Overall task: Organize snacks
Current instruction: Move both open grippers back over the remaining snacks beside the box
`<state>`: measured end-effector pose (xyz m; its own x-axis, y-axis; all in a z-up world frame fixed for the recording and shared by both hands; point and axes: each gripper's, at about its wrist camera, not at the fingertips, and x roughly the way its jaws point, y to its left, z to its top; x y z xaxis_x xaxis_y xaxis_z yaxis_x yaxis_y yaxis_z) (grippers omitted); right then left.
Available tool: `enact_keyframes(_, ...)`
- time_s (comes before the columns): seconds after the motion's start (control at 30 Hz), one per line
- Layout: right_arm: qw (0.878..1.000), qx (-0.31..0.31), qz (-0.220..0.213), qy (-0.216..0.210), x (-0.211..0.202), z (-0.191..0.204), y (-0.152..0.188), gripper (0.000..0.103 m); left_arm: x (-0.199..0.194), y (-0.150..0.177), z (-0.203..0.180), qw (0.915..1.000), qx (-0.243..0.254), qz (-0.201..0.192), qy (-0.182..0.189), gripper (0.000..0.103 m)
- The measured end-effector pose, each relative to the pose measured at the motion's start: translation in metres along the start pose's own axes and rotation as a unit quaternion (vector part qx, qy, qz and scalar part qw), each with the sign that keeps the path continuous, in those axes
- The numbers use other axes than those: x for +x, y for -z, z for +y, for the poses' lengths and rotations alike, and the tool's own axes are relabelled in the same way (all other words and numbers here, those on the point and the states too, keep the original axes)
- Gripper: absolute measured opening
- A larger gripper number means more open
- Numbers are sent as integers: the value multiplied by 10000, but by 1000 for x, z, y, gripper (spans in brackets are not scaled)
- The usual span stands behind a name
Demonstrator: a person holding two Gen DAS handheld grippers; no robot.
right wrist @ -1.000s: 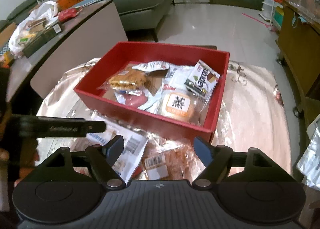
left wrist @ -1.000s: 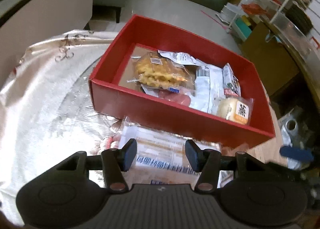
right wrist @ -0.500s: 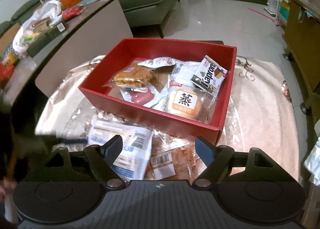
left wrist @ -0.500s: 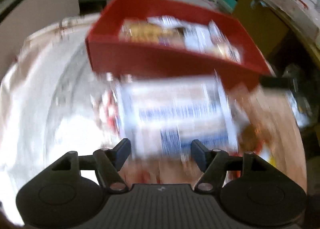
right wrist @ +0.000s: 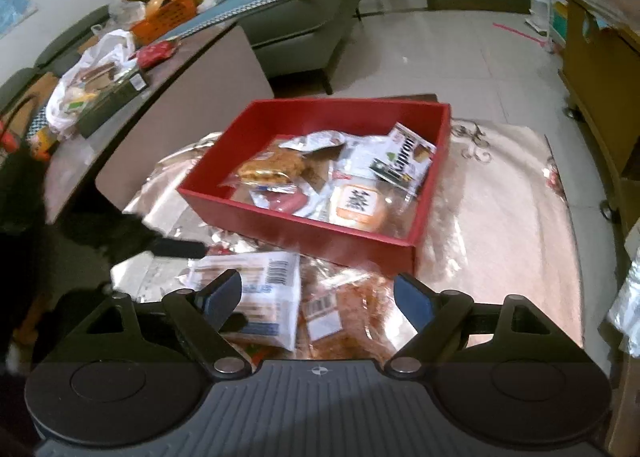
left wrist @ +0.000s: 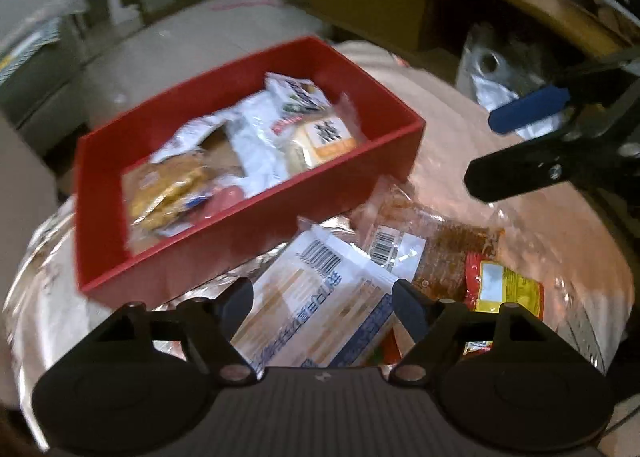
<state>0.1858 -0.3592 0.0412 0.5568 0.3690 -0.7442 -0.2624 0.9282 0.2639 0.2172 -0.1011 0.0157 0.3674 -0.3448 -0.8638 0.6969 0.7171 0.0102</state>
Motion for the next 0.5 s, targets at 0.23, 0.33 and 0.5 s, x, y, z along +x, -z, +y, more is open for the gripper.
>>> enact_keyframes(0.23,9997,60,240,21,13,-11,1,88,23,16,-21,9942,980,366,233,75)
enact_keyframes(0.33,9995,19,303,20,17,-8,3,88,23,17,-27,9914,1274,300,78,77)
enact_keyframes(0.5,9994,-19,343,-32,17,-4,6,89,20,6,-8,9916,1239,317,209,78)
